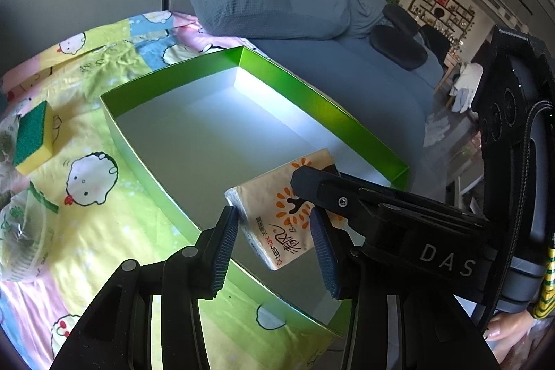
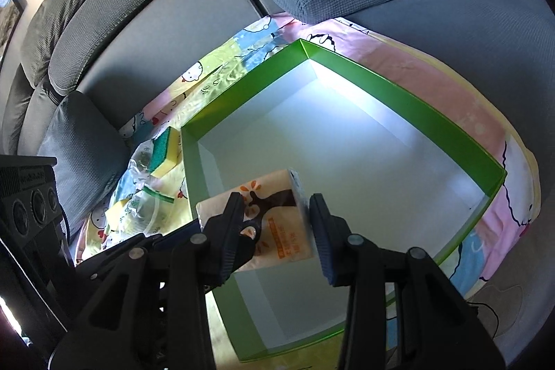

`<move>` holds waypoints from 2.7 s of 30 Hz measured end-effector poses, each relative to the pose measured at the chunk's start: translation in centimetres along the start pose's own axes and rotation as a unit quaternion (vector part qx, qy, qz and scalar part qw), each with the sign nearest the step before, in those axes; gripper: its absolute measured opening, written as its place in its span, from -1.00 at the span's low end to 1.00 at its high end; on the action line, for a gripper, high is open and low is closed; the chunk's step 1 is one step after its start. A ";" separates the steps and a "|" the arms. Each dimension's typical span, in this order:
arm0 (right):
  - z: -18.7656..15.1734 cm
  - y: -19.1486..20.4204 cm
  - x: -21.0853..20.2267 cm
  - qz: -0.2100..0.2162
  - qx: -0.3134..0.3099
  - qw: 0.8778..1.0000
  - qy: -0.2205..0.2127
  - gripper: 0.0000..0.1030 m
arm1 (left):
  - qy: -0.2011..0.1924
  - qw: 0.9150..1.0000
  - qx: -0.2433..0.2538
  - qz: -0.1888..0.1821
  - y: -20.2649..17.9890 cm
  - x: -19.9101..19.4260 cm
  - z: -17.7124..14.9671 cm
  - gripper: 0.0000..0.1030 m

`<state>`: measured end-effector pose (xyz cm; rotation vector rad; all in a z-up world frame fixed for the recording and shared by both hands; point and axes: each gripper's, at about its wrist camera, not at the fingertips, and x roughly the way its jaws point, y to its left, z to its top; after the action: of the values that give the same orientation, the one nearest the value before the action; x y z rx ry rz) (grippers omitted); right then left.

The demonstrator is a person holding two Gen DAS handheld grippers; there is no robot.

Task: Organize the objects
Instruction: 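Carry the tissue pack into the green-rimmed box and open the right gripper, then withdraw the right gripper from the box back toward the sheet items, then lower the right gripper onto the clear green-print bag and grasp it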

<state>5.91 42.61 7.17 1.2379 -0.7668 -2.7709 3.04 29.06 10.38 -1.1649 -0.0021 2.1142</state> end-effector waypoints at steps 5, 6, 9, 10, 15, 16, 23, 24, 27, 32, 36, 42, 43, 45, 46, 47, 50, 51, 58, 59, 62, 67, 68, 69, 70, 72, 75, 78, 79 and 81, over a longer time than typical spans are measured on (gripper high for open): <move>0.1 0.4 0.3 -0.018 -0.010 1.000 -0.020 -0.24 | -0.007 1.000 0.004 0.009 0.0 -0.5 -0.1 -0.15; 0.2 0.6 0.2 -0.028 -0.015 0.999 -0.030 -0.17 | -0.011 1.000 0.004 0.012 0.1 -0.8 -0.1 -0.15; 0.4 1.1 -0.1 -0.069 -0.020 0.995 -0.071 0.74 | -0.019 1.000 0.006 0.013 0.9 -2.0 -0.2 -0.15; 0.4 1.4 -0.3 -0.083 -0.027 0.992 -0.089 0.79 | -0.023 1.000 0.008 0.015 1.4 -2.5 -0.3 -0.15; 0.5 3.4 0.4 -0.166 -0.076 0.973 -0.141 0.80 | -0.058 0.997 0.000 0.046 4.6 -5.1 -0.9 -0.08; 0.4 3.6 0.8 -0.193 -0.080 0.966 -0.153 0.80 | -0.067 0.996 -0.002 0.059 5.4 -5.5 -1.1 -0.03; -0.1 5.0 3.5 -0.288 -0.134 0.938 -0.142 0.77 | -0.066 0.987 -0.047 0.142 11.8 -6.5 -2.7 -0.02; -0.2 5.5 3.6 -0.297 -0.146 0.931 -0.151 0.78 | -0.069 0.984 -0.056 0.152 12.5 -6.7 -2.8 -0.02; -0.4 6.6 3.9 -0.287 -0.171 0.928 -0.165 0.77 | -0.077 0.980 -0.091 0.157 14.6 -7.7 -3.0 -0.02; -1.2 8.5 4.4 -0.264 -0.205 0.926 -0.174 0.64 | -0.102 0.971 -0.144 0.160 17.6 -9.9 -3.6 -0.02; -1.8 9.9 4.7 -0.275 -0.242 0.910 -0.192 0.63 | -0.111 0.965 -0.181 0.153 19.7 -10.9 -4.3 -0.02; -1.7 10.4 4.8 -0.251 -0.233 0.922 -0.183 0.63 | -0.118 0.955 -0.227 0.152 21.9 -12.1 -5.0 -0.02; -2.0 10.7 5.0 -0.250 -0.234 0.922 -0.182 0.63 | -0.118 0.954 -0.229 0.152 22.0 -12.2 -5.1 -0.02; -1.9 11.1 5.4 -0.251 -0.241 0.920 -0.178 0.63 | -0.116 0.953 -0.231 0.158 22.3 -12.3 -5.3 -0.02; -2.0 11.3 5.6 -0.248 -0.246 0.920 -0.178 0.64 | -0.115 0.952 -0.233 0.160 22.4 -12.3 -5.4 -0.02; -2.0 11.4 5.6 -0.248 -0.251 0.919 -0.177 0.64 | -0.115 0.951 -0.236 0.161 22.5 -12.4 -5.4 -0.02; -2.2 11.7 6.1 -0.239 -0.263 0.919 -0.169 0.63 | -0.115 0.950 -0.244 0.159 22.8 -12.5 -5.6 -0.02; -2.2 11.8 6.2 -0.240 -0.268 0.918 -0.168 0.63 | -0.116 0.950 -0.245 0.157 22.8 -12.6 -5.7 -0.02; -2.2 11.9 5.5 -0.250 -0.262 0.915 -0.178 0.79 | -0.118 0.947 -0.255 0.157 23.5 -13.3 -6.1 -0.02; -2.2 12.1 4.9 -0.247 -0.252 0.917 -0.184 0.83 | -0.114 0.946 -0.258 0.160 23.7 -13.5 -6.2 -0.02; -1.3 13.3 3.2 -0.209 -0.231 0.933 -0.182 0.96 | -0.099 0.940 -0.268 0.185 24.3 -13.7 -6.3 -0.01; 1.5 18.3 0.3 -0.069 -0.179 0.970 -0.146 0.97 | -0.109 0.926 -0.311 0.184 25.7 -14.9 -7.2 -0.01; 2.0 19.7 0.1 -0.034 -0.178 0.975 -0.130 0.97 | -0.112 0.925 -0.318 0.178 25.9 -15.2 -7.4 0.00; 2.2 21.5 0.0 0.003 -0.181 0.977 -0.116 0.97 | -0.113 0.924 -0.321 0.176 26.0 -15.3 -7.5 0.04; 2.2 22.6 0.0 0.018 -0.185 0.976 -0.110 0.97 | -0.114 0.923 -0.322 0.175 26.1 -15.4 -7.6 0.22; 2.0 25.6 0.6 0.036 -0.198 0.975 -0.096 0.97 | -0.117 0.922 -0.324 0.178 26.1 -15.6 -7.7 0.39; 1.0 28.0 2.2 0.039 -0.211 0.974 -0.080 0.97 | -0.116 0.922 -0.321 0.182 26.2 -15.8 -7.7 0.40; 0.0 28.1 4.5 0.066 -0.200 0.977 -0.046 0.97 | -0.108 0.923 -0.321 0.183 26.2 -15.5 -7.8 0.40; -0.3 27.7 4.9 0.071 -0.194 0.978 -0.039 0.97 | -0.105 0.924 -0.320 0.181 26.2 -15.3 -7.8 0.40; -1.0 26.9 6.7 0.078 -0.191 0.978 -0.016 0.97 | -0.093 0.925 -0.321 0.179 26.2 -14.8 -7.9 0.40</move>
<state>-2.94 17.12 13.76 1.0156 -0.2931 -2.6444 -1.36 -1.64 8.20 -1.3972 -0.6609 2.6476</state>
